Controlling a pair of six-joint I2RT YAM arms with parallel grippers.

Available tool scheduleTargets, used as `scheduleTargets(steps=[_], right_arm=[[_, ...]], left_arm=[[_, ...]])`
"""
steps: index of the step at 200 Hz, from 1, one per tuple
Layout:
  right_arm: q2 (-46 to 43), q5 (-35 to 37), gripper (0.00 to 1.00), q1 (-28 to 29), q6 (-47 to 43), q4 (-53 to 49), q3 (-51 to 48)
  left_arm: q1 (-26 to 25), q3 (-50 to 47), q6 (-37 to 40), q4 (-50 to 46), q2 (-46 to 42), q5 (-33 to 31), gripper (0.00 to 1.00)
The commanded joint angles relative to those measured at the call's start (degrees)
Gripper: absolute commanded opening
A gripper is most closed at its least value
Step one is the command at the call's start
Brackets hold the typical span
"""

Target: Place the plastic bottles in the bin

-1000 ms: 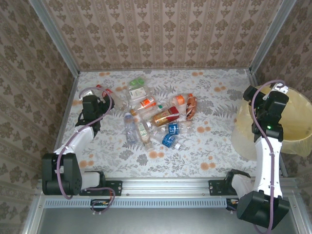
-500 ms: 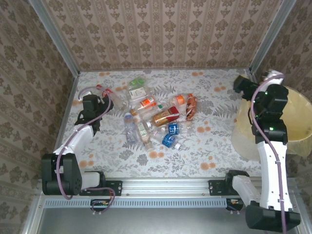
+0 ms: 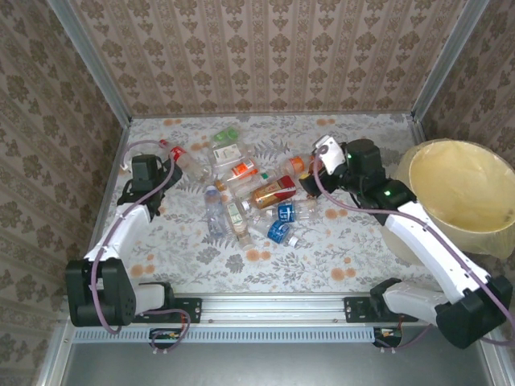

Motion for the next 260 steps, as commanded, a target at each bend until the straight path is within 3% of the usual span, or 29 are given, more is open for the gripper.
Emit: scheduleTargets(steps=[1, 23, 66, 86, 115, 153, 195, 260], right_arm=[[3.4, 0.1, 1.00, 1.0, -8.6, -3.0, -0.4], [7.2, -4.5, 1.00, 1.6, -15.9, -5.4, -1.8], [18.5, -4.5, 1.00, 2.1, -20.4, -9.8, 2.5], [24.0, 0.1, 1.00, 3.8, -23.5, -15.2, 5.2], [30.0, 8.9, 1.00, 6.5, -29.3, -15.1, 5.7], [34.7, 10.5, 0.98, 7.5, -30.8, -14.8, 6.9], [35.6, 9.1, 0.96, 7.6, -30.5, -10.5, 4.3], [37.1, 9.4, 0.92, 8.1, -30.2, -7.8, 2.6]], left_arm=[[0.7, 0.3, -2.7, -3.5, -3.0, 0.5, 1.00], [1.3, 0.7, -3.5, -6.2, -4.6, 0.7, 1.00], [2.0, 0.2, -3.8, -8.8, -7.8, 1.9, 1.00], [2.2, -0.2, -3.9, -9.5, -8.6, 2.3, 1.00], [2.6, 0.3, -3.6, -11.2, -9.8, 2.1, 1.00], [2.8, 0.3, -3.9, -11.7, -10.6, 2.5, 1.00], [2.3, -0.6, -3.8, -10.2, -9.4, 18.1, 1.00], [0.1, -1.5, -8.2, -10.7, -10.8, 20.1, 1.00]])
